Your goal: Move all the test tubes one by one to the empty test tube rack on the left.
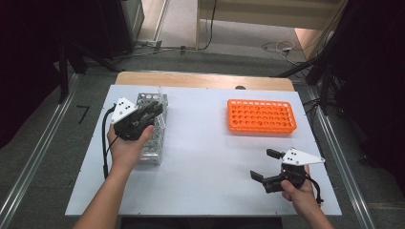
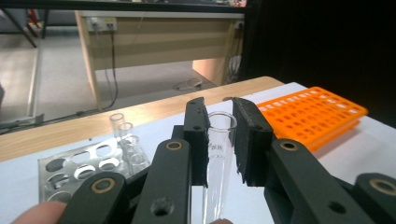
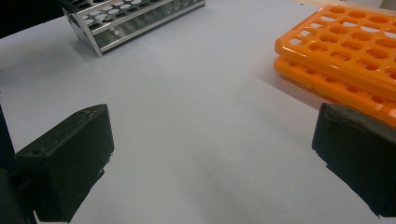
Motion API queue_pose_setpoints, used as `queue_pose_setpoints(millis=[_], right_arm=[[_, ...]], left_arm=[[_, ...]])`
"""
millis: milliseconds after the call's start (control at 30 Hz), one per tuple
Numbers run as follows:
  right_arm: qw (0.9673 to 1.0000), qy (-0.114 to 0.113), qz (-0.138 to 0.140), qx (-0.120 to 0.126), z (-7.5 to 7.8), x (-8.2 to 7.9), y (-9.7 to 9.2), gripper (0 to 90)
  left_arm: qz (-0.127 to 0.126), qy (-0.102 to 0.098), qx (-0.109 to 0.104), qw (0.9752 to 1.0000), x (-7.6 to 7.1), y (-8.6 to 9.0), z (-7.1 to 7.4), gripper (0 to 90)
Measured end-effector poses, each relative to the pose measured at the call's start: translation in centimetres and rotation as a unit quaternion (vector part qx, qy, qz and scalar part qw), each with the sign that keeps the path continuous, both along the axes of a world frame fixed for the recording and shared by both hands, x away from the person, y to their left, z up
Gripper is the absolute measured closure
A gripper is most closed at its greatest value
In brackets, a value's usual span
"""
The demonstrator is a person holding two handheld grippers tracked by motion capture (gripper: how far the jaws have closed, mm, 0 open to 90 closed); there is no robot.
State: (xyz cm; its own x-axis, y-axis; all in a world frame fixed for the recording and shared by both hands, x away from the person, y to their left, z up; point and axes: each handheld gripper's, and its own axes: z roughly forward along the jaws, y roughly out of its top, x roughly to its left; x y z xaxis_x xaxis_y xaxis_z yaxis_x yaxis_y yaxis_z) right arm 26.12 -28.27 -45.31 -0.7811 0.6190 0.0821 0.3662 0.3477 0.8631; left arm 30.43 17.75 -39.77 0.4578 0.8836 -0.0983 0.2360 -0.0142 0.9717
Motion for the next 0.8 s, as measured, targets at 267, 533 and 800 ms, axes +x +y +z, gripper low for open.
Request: queue_pose_setpoints(millis=[267, 533, 800], right_arm=[[0.9997, -0.014, -0.020, -0.004, -0.6, 0.6, -1.3, 0.0], [0.9996, -0.015, -0.023, -0.002, -0.7, 0.8, -1.5, 0.0], [0.9996, -0.018, -0.024, 0.000, -0.6, 0.7, -1.6, 0.0]], left_arm=[[0.030, 0.011, -0.012, 0.9994, 1.8, 0.6, -0.9, 76.2], [0.055, 0.003, -0.005, 0.9985, 2.5, 0.9, -1.4, 76.2], [0.067, 0.008, 0.004, 0.9977, 3.5, 0.8, -2.1, 76.2]])
